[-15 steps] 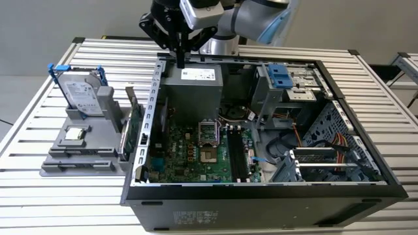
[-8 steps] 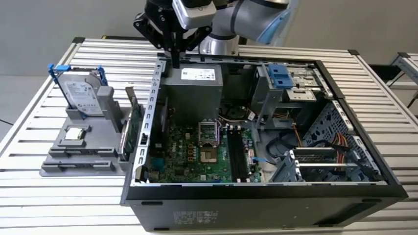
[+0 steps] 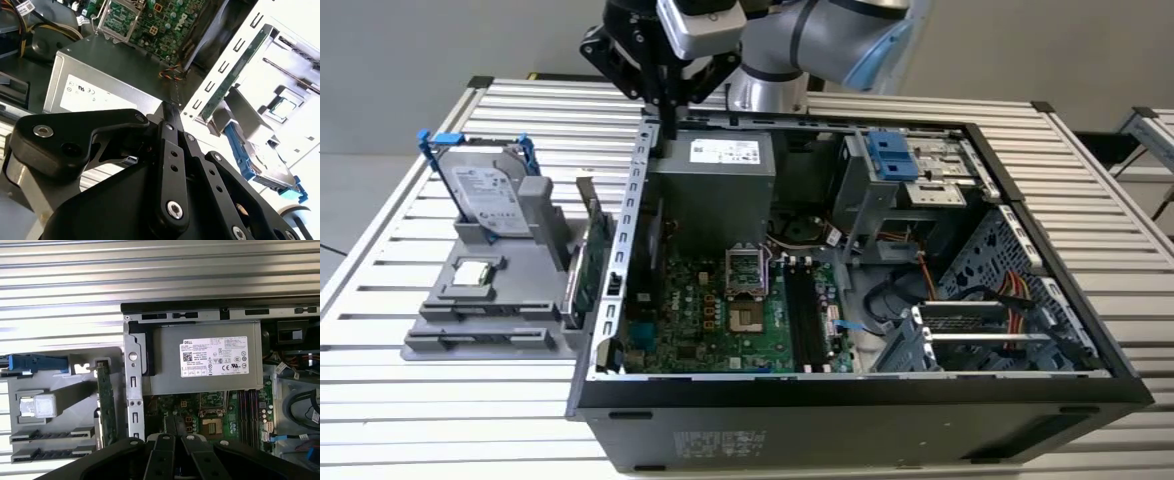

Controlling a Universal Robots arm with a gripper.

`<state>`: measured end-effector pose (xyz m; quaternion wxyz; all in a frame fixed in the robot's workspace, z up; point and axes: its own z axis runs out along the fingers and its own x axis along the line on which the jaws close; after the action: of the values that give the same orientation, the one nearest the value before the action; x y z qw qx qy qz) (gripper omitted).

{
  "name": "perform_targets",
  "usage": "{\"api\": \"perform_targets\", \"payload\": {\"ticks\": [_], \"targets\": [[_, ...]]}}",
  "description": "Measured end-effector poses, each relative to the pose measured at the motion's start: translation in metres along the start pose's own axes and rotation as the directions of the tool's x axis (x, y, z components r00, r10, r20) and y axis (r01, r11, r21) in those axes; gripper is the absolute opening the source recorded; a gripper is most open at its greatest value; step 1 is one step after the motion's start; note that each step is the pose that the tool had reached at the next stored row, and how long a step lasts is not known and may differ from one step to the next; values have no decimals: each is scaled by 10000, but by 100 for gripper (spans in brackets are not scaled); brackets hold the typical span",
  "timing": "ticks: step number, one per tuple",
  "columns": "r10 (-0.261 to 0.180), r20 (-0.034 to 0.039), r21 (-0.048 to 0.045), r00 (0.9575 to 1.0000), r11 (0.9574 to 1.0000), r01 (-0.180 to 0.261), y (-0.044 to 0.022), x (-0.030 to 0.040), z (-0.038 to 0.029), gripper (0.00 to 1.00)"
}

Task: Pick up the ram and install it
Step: 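Reach for the ram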

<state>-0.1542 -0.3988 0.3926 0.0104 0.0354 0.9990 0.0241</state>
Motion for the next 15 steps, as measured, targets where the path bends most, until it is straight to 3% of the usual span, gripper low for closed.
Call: {"api": "perform_targets", "payload": {"ticks": [15], "targets": [[0, -1, 1, 10000, 10000, 0, -11, 158, -4, 0]]}}
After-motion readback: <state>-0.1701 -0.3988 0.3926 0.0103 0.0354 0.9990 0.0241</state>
